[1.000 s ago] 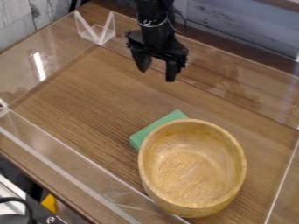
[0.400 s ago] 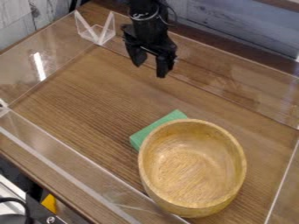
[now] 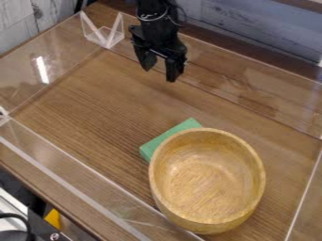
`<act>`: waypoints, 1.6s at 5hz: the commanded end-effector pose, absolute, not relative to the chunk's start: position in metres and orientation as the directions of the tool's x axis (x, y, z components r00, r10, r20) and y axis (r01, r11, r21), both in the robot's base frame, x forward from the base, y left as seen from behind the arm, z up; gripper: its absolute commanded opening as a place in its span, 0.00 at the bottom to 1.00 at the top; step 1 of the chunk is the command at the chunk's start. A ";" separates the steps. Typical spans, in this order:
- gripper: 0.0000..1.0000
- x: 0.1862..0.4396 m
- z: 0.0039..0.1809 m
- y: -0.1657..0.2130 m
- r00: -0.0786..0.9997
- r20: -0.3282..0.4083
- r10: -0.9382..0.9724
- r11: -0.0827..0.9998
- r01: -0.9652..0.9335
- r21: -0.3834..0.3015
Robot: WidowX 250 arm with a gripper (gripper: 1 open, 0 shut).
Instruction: Remove the green block from inside the brown bowl and put it on the table
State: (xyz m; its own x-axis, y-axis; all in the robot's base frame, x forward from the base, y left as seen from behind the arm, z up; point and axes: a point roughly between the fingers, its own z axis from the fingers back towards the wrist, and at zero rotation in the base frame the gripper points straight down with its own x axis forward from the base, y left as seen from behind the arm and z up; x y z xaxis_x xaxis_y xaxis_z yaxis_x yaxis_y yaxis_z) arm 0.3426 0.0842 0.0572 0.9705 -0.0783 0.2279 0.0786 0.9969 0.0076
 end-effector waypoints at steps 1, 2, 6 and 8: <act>1.00 0.345 0.063 0.088 0.960 0.277 -0.037 0.999 0.033 0.020; 1.00 0.340 0.055 0.084 0.961 0.276 0.001 1.000 -0.005 0.012; 1.00 0.326 0.073 0.089 0.954 0.295 0.046 0.999 -0.043 -0.016; 1.00 0.325 0.081 0.073 0.956 0.293 -0.006 1.000 0.014 -0.024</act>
